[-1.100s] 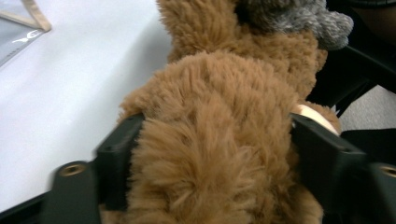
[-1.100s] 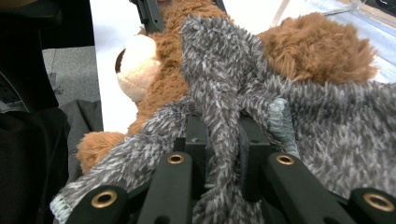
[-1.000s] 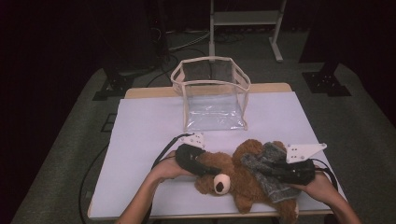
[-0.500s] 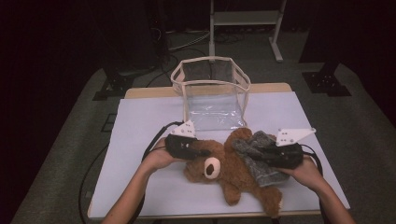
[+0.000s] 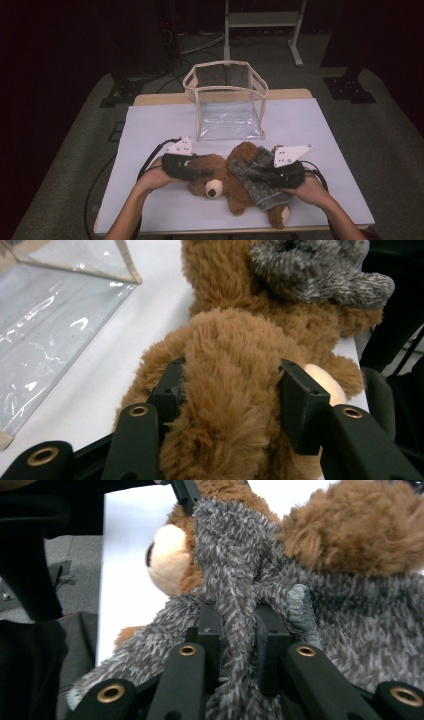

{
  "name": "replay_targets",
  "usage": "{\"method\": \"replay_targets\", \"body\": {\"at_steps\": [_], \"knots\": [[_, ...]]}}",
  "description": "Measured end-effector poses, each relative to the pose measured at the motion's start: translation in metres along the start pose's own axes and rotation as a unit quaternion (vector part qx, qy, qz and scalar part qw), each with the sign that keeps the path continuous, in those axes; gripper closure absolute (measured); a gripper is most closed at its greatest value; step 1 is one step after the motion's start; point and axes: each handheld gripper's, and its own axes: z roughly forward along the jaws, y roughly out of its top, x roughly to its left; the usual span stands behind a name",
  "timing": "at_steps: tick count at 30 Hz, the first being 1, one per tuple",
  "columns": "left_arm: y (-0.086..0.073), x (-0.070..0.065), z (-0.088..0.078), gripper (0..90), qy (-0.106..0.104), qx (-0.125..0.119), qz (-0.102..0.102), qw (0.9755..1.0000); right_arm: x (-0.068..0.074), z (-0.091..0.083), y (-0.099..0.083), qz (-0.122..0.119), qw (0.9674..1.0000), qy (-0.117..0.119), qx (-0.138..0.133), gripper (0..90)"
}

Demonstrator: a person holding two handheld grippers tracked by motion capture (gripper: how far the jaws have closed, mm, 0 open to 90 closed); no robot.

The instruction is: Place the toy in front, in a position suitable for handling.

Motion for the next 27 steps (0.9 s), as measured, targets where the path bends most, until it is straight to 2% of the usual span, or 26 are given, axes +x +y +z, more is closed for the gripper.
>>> {"method": "replay_targets", "body": {"at_steps": [3,6,7,8,11,14,16,17,18,19,20,21,24,27], "knots": [[-0.002,-0.014,-0.002,51.6,0.009,0.003,0.018,0.9998,0.008,-0.010,0.001,-0.016,0.9999,-0.001,0.007,76.6],[-0.005,-0.022,-0.004,51.5,0.016,0.002,0.024,0.9996,0.008,-0.028,0.000,-0.013,0.9998,-0.013,0.004,76.6],[-0.007,-0.023,-0.005,51.6,0.017,-0.001,0.026,0.9995,0.002,-0.042,-0.004,-0.002,0.9997,-0.025,-0.003,76.6],[-0.008,-0.024,-0.005,51.6,0.018,-0.004,0.026,0.9995,0.002,-0.042,-0.004,-0.002,0.9997,-0.025,-0.003,76.6],[-0.010,-0.024,-0.005,51.8,0.018,-0.012,0.028,0.9994,-0.010,-0.057,-0.006,0.020,0.9989,-0.035,-0.026,76.6],[-0.010,-0.024,-0.005,51.8,0.017,-0.013,0.030,0.9993,-0.022,-0.063,0.001,0.027,0.9978,-0.044,-0.041,76.6],[-0.010,-0.025,-0.005,51.9,0.018,-0.013,0.032,0.9992,-0.029,-0.061,0.007,0.026,0.9977,-0.048,-0.041,76.5],[-0.010,-0.026,-0.005,51.8,0.018,-0.010,0.036,0.9991,-0.035,-0.051,0.012,0.023,0.9984,-0.046,-0.026,76.5],[-0.010,-0.026,-0.005,51.7,0.018,-0.010,0.036,0.9991,-0.035,-0.051,0.012,0.023,0.9984,-0.046,-0.026,76.5],[-0.009,-0.026,-0.005,51.6,0.019,-0.009,0.037,0.9991,-0.038,-0.039,0.013,0.023,0.9992,-0.033,-0.006,76.4],[-0.009,-0.026,-0.005,51.6,0.019,-0.009,0.037,0.9991,-0.038,-0.039,0.013,0.023,0.9992,-0.033,-0.006,76.4],[-0.009,-0.026,-0.005,51.0,0.018,-0.009,0.037,0.9991,-0.037,-0.024,0.011,0.016,0.9992,-0.017,0.033,76.2],[-0.009,-0.026,-0.006,49.1,0.014,-0.011,0.035,0.9992,-0.035,-0.019,0.007,0.020,0.9990,-0.003,0.040,76.3],[-0.005,-0.023,-0.009,44.0,0.009,-0.015,0.030,0.9994,-0.029,-0.022,0.001,0.025,0.9991,0.002,0.034,76.7]]}}
